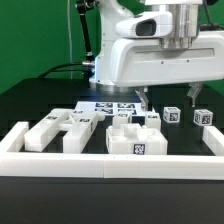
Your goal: Assemble chair
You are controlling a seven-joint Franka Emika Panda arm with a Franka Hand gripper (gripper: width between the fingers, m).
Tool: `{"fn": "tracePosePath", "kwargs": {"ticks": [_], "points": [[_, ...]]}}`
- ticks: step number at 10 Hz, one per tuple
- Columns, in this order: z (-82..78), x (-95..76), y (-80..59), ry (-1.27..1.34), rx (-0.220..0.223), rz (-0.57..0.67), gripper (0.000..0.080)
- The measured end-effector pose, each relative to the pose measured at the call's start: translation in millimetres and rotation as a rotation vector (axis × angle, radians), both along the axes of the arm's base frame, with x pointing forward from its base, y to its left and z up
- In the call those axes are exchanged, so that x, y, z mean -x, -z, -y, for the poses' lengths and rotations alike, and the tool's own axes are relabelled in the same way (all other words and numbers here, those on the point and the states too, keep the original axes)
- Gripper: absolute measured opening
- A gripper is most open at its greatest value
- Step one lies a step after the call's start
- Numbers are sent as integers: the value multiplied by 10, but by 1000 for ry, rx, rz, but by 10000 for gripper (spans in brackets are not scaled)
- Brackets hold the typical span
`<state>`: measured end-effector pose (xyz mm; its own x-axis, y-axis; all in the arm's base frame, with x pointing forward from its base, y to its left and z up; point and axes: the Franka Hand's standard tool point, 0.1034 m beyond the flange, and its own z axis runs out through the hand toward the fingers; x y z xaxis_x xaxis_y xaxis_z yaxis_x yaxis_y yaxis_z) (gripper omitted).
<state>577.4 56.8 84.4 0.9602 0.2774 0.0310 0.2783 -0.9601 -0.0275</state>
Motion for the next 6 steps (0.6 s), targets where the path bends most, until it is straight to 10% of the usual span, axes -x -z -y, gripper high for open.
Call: {"fn": "tracePosePath", "kwargs": {"ticks": [6], "points": [[173,103,251,44,-23,-36,650]]}}
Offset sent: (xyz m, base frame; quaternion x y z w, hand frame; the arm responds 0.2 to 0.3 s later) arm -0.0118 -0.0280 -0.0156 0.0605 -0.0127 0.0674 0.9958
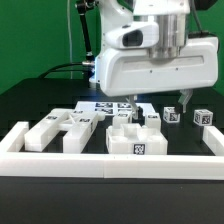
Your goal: Assemble chair
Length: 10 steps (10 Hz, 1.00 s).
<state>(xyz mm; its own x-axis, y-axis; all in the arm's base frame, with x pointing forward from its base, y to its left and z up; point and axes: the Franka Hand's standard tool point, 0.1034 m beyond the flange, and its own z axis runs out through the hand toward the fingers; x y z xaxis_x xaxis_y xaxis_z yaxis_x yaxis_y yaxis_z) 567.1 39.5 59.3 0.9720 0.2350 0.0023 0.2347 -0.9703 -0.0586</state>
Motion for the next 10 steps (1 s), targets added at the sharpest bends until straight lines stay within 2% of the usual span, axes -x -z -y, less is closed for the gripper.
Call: {"fn": "tracePosePath", "kwargs": {"ticks": [6,8,9,10], "points": [[-26,105,375,-1,-4,-15,650],[-24,136,426,-1,-4,-24,650],[-24,152,454,-1,-4,-29,539],[-25,161,464,-1,-4,-31,539]]}}
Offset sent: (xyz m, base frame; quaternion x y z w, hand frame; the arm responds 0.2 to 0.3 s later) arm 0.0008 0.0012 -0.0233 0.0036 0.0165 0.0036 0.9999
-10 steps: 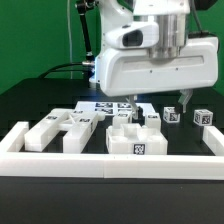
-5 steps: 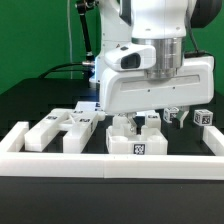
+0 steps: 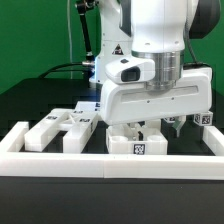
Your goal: Assemble chair
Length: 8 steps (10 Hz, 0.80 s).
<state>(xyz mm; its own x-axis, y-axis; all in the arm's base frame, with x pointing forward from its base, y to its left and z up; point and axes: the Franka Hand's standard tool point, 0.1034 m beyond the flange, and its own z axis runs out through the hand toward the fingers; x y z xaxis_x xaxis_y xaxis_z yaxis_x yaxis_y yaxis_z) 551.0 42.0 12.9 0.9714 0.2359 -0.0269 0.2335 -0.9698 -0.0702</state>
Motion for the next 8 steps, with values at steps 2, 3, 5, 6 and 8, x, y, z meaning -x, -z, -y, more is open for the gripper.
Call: {"fn": "tracePosePath", "kwargs": {"ticks": [2,3,5,6,8], "points": [[1,24,14,0,0,-5,265],[-3,26,14,-1,0,-5,265],[-3,20,7,-1,0,-3,35],[-3,19,5,-1,0,-3,35],[-3,18,4,-1,0,-3,35]]}}
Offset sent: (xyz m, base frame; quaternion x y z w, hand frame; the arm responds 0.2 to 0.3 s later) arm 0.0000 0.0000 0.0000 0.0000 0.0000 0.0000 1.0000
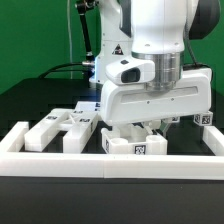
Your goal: Assemble chair
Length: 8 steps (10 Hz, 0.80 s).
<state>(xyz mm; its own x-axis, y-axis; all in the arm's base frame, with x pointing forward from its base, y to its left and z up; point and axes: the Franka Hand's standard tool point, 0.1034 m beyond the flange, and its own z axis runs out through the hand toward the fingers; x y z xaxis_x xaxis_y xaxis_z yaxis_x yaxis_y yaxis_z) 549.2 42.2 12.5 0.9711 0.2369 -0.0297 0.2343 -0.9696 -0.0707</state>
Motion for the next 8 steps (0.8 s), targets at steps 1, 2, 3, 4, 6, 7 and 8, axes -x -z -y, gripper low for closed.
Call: {"fn": "tracePosePath", "kwargs": {"ticks": [1,2,3,4,6,7,8], "points": [[0,0,0,0,0,0,35],[0,0,0,0,0,0,35],[0,0,0,0,0,0,35],[-33,-5,-5,34,1,-1,35],[-293,-24,-22,103,2,-3,35],[-422,-39,-17,128,3,-3,35],[-552,-72,-13,150,3,0,35]]}}
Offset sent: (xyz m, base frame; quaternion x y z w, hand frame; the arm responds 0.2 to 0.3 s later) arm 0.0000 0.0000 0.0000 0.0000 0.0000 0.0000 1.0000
